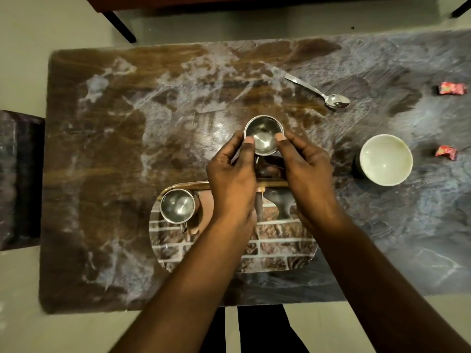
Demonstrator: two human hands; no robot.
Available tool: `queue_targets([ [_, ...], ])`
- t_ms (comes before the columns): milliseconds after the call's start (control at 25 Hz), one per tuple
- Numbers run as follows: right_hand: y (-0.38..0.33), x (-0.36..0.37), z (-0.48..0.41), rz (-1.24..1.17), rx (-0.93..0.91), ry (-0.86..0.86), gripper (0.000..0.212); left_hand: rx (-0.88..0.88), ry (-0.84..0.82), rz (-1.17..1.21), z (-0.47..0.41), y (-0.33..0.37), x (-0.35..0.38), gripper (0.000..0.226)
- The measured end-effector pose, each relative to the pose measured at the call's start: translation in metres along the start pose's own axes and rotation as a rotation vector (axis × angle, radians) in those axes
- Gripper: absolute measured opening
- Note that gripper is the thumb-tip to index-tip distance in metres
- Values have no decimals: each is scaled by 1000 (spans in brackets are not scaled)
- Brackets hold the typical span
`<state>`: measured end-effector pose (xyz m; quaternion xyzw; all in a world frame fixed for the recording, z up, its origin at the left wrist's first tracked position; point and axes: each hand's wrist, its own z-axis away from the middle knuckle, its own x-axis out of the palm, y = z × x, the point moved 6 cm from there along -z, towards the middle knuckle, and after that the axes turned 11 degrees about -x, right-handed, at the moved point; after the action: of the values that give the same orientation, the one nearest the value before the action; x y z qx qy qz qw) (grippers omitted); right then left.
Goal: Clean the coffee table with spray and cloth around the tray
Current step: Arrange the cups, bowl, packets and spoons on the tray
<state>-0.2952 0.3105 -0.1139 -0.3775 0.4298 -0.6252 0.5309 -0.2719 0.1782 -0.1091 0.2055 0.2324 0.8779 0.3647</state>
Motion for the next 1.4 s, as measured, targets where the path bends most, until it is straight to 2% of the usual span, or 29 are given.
queue_targets([
  [120,8,11,37,63,2,-62,27,-40,85,122,37,-22,-42,34],
  [280,36,22,69,206,30,-106,25,-21,204,244,53,-57,-88,30],
  [480,68,34,82,259,59,-143,51,-51,277,288,41,-77,-112,21],
  [640,79,38,79,254,26,-146,38,-65,323,275,29,-87,-120,24],
  [880,80,38,77,282,-38,-117,27,-48,323,268,23,-89,-125,23],
  [1080,75,39,80,322,-79,-65,28,-59,314,220,24,-79,-122,12],
  [1240,70,41,81,332,-109,-36,28,-57,324,193,22,-79,-123,16],
  [1400,76,38,82,291,1,-6,41,-66,316,175,27,-79,-126,11],
])
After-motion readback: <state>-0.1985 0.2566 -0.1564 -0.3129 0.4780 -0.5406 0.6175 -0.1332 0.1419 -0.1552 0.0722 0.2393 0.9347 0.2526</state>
